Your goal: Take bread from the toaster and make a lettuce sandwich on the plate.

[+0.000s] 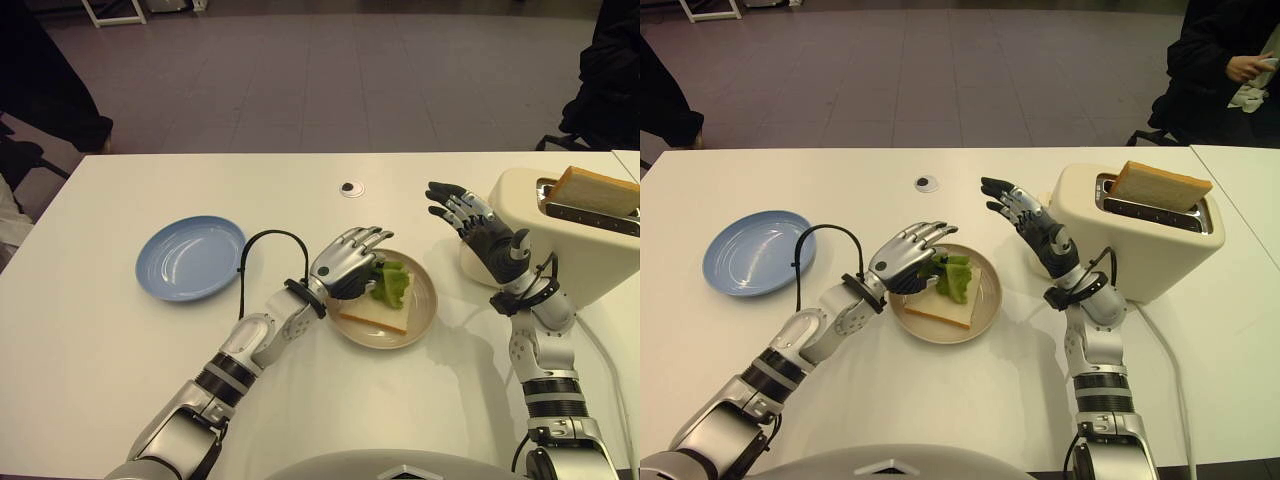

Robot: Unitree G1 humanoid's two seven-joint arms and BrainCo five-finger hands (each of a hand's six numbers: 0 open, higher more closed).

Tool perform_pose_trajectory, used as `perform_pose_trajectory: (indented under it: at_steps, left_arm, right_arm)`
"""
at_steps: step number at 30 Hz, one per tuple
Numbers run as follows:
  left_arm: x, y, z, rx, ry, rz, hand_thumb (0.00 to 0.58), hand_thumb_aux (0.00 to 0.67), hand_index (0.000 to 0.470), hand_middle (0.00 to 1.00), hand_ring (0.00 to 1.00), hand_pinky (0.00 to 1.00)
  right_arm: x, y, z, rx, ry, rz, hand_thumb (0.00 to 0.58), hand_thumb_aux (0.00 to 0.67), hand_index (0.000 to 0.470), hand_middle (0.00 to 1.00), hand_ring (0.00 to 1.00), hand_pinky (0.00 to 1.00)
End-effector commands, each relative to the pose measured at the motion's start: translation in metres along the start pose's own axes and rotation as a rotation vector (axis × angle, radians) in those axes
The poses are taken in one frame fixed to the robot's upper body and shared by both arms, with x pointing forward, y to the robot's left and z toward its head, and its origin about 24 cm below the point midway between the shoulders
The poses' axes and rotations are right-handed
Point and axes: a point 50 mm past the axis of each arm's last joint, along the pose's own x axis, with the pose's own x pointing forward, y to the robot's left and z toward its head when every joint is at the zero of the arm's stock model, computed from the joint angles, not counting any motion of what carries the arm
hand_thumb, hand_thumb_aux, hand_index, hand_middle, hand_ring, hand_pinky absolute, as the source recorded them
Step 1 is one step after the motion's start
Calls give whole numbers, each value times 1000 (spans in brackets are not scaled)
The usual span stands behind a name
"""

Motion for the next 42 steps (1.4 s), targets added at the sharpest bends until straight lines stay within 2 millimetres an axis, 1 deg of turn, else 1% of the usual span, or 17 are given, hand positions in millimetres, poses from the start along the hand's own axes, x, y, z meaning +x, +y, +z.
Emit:
perform_pose_trajectory:
  at_steps: [1,2,3,4,13,17,20,23,27,29,32,34,36,37,38,39,42]
  left_arm:
    - [-8,-6,-8,15,35,-65,230,150,105,0,0,0]
    - [-9,-7,-9,17,39,-74,100,60,42,0,0,0]
    - [-10,-7,-10,20,41,-82,36,21,15,0,0,0]
    - [-10,-7,-10,22,42,-87,0,0,0,0,0,0]
    - [-17,3,-8,37,34,-72,0,0,0,0,0,0]
    - [-35,36,1,-176,33,148,0,0,0,0,0,0]
    - [-57,54,2,-421,67,320,0,0,0,0,0,0]
    - [-75,49,0,-646,116,396,0,0,0,0,0,0]
    - [-101,19,12,-942,195,454,0,0,0,0,0,0]
    - [-104,4,13,-989,234,452,0,0,0,0,0,0]
    - [-99,-8,17,-1027,215,436,0,0,0,0,0,0]
    - [-99,-5,18,-1055,188,472,0,0,0,0,0,0]
    - [-101,-3,16,-1079,177,506,0,0,0,0,0,0]
    - [-102,-3,16,-1082,173,510,0,0,0,0,0,0]
    - [-102,-3,17,-1087,164,512,0,0,0,0,0,0]
    - [-102,-3,19,-1089,152,508,0,0,0,0,0,0]
    - [-102,-4,24,-1092,127,493,0,0,0,0,0,0]
  right_arm:
    - [4,1,-1,-17,6,25,0,0,0,0,0,0]
    - [4,1,-1,-17,7,28,0,0,0,0,0,0]
    - [4,2,-1,-18,8,30,0,0,0,0,0,0]
    - [4,2,-1,-19,8,32,0,0,0,0,0,0]
    - [3,2,-1,-40,14,35,0,0,0,0,0,0]
    - [3,-4,9,-189,24,57,0,0,0,0,0,0]
    - [0,-25,36,-339,-16,18,0,0,0,0,0,0]
    - [-8,-57,67,-622,23,-30,0,0,0,0,0,0]
    - [-18,-114,100,-980,187,-92,0,0,0,0,0,0]
    - [-25,-139,111,-1140,293,-140,0,0,0,0,0,0]
    - [-44,-174,114,-1351,513,-193,0,0,0,0,0,0]
    - [-58,-194,107,-1380,635,-249,0,0,0,0,0,0]
    - [-67,-201,94,-1375,711,-262,0,0,0,0,0,0]
    - [-69,-201,88,-1365,729,-253,18,11,7,0,0,0]
    - [-70,-200,82,-1354,744,-238,294,200,140,0,0,0]
    - [-71,-198,75,-1339,755,-216,363,260,182,0,0,0]
    - [-66,-190,57,-1283,753,-156,443,344,241,0,0,0]
